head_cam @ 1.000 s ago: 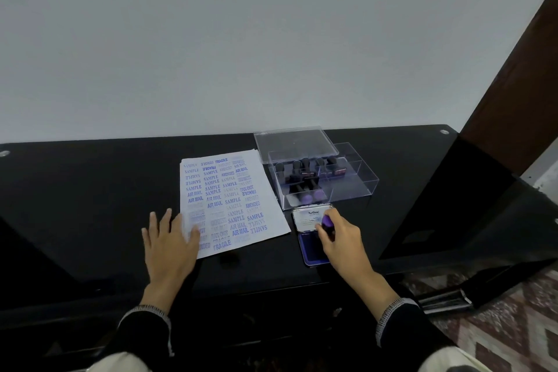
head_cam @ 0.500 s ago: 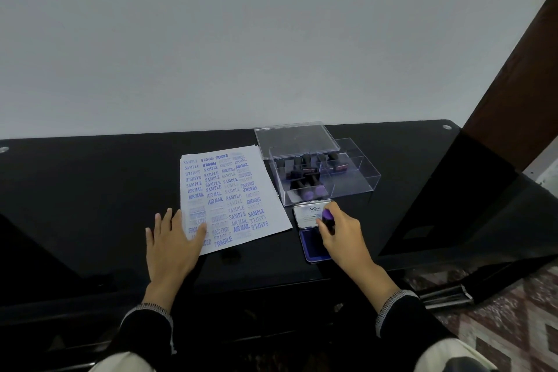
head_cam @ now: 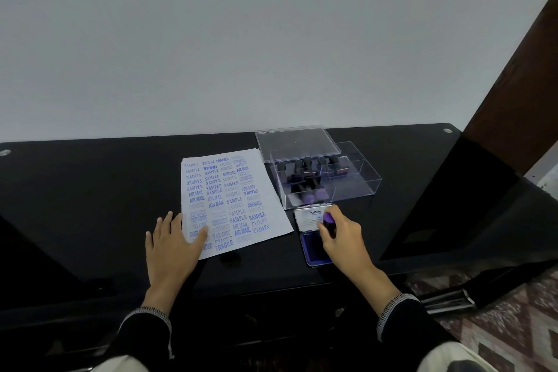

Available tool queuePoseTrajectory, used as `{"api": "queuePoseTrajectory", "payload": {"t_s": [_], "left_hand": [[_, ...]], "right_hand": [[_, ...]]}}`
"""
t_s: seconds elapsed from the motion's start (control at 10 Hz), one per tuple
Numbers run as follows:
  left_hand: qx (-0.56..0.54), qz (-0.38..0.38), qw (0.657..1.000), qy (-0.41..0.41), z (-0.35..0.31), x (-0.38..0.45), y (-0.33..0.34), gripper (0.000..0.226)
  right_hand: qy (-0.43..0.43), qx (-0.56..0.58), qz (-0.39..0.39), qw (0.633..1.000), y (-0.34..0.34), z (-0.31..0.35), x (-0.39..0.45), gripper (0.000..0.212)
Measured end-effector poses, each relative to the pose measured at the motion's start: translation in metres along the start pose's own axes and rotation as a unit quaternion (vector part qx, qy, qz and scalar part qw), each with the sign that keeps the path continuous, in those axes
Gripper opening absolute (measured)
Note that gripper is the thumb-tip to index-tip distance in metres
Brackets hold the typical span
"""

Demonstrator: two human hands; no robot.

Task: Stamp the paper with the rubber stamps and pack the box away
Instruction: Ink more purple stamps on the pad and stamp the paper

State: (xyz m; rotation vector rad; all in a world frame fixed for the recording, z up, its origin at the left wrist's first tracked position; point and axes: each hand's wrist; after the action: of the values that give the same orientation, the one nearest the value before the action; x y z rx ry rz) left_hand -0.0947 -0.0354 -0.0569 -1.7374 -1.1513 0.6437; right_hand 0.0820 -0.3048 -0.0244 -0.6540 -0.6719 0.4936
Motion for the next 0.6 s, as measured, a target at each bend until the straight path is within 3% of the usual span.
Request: {"api": "queuePoseTrajectory", "payload": {"t_s": [0.2, 0.6], "left_hand": [[0.000, -0.002, 1.000, 0.001, 0.000, 0.000, 0.000, 0.076], [-0.004, -0.001, 1.000, 0.003, 0.000, -0.002, -0.002, 0.076]], "right_hand": [[0.000, 0.001, -0.046, 0.999, 0.005, -0.002, -0.017, 0.015], [0.009, 0.014, -0.018, 1.000, 0.001, 0.000, -0.003, 0.015]]}}
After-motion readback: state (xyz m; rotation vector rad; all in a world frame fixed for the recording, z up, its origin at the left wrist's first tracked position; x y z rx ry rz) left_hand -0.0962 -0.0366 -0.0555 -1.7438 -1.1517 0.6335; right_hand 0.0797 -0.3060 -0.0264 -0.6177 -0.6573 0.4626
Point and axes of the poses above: each hand's wrist, its own x-axis towards the middle knuckle, its own y-axis out of the palm, z = x × y, and after that the axes turned 11 degrees about -y, right-handed
